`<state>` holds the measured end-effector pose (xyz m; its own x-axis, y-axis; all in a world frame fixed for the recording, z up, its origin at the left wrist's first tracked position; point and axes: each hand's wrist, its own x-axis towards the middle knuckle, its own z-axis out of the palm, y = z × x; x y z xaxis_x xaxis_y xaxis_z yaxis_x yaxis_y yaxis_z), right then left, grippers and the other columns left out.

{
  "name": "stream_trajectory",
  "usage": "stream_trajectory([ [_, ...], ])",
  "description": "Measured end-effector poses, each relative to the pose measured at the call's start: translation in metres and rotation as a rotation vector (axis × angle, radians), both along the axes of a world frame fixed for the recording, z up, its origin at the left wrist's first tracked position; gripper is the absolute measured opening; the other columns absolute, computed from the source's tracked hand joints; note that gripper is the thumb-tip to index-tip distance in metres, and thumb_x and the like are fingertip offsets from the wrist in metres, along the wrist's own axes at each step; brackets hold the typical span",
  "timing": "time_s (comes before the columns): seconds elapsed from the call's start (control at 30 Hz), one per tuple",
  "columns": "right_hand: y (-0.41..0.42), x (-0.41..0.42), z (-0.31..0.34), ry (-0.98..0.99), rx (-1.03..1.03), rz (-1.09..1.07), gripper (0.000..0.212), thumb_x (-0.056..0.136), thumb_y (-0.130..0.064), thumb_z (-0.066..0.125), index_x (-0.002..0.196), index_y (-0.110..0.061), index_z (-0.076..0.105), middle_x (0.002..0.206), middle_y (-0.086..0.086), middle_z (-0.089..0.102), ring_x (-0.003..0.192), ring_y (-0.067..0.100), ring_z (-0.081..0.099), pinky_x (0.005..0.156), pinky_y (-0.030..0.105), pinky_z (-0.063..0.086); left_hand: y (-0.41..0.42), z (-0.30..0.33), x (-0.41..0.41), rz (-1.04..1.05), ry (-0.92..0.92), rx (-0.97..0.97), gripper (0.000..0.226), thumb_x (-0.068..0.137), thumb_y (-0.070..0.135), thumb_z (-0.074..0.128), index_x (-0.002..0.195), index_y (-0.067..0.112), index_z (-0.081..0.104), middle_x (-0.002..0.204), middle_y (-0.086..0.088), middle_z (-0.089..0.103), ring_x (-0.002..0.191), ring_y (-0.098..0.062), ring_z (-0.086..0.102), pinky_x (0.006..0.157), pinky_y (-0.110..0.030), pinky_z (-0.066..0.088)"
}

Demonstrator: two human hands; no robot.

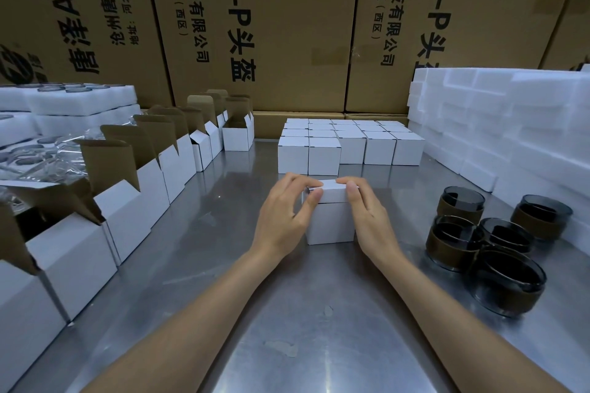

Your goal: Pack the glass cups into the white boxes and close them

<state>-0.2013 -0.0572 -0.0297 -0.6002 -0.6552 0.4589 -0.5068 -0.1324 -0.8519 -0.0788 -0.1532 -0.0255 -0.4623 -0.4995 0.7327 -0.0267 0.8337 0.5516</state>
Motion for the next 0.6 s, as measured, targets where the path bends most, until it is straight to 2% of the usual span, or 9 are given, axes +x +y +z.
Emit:
stream_trajectory([
  [0.17,-0.0013,0.0003,0.0007,0.026,-0.021,-0.010,0.033,0.087,-0.061,0.032,0.099,-0.043,0.056,0.106,-0.019,0.062,0.105,0.005,0.055,0.092,0.030,0.042,0.0001,0.0008,-0.0010,0.000,0.024,-0.006,0.023,0.092,0.036,0.052,0.098,0.020,0.068,0.093,0.013,0.056,0.091,-0.007,0.056,0.076,-0.022,0.045],
  [0.27,-0.0004,-0.0008,0.0004,0.054,-0.010,-0.015,0.031,0.087,-0.062,0.033,0.099,-0.044,0.056,0.106,-0.017,0.063,0.105,0.007,0.056,0.092,0.034,0.043,-0.0001,0.0006,0.0000,0.003,0.027,-0.027,0.024,0.092,0.036,0.052,0.100,0.022,0.070,0.094,0.012,0.058,0.092,-0.009,0.058,0.076,-0.028,0.048],
  [0.37,0.0006,-0.0023,-0.0004,0.077,0.011,-0.023,0.039,0.088,-0.061,0.034,0.106,-0.038,0.059,0.108,-0.013,0.064,0.106,0.010,0.056,0.093,0.037,0.044,0.0002,0.0014,0.0009,-0.012,0.027,-0.035,0.024,0.093,0.035,0.052,0.105,0.027,0.072,0.096,0.013,0.059,0.095,-0.011,0.059,0.077,-0.031,0.050],
  [0.43,0.0018,-0.0026,-0.0006,0.089,0.026,-0.033,0.034,0.089,-0.060,0.035,0.105,-0.041,0.058,0.107,-0.015,0.064,0.105,0.009,0.056,0.090,0.035,0.044,0.0004,0.0016,0.0018,-0.022,0.022,-0.024,0.025,0.093,0.035,0.052,0.106,0.028,0.072,0.098,0.012,0.060,0.098,-0.012,0.059,0.080,-0.034,0.050],
  [0.53,0.0028,-0.0018,0.0003,0.069,0.027,-0.024,0.014,0.091,-0.057,0.042,0.093,-0.051,0.055,0.098,-0.024,0.062,0.095,-0.004,0.054,0.081,0.026,0.042,0.0008,0.0011,0.0046,-0.045,0.017,0.000,0.028,0.093,0.040,0.050,0.105,0.029,0.073,0.102,0.011,0.061,0.102,-0.012,0.058,0.086,-0.035,0.048],
  [0.6,0.0027,-0.0005,0.0008,0.030,0.002,-0.018,0.016,0.086,-0.050,0.041,0.090,-0.049,0.056,0.096,-0.025,0.061,0.090,-0.007,0.053,0.077,0.024,0.040,0.0018,0.0013,0.0057,-0.051,0.010,0.019,0.034,0.094,0.043,0.045,0.103,0.029,0.074,0.103,0.010,0.062,0.103,-0.012,0.056,0.088,-0.034,0.046],
])
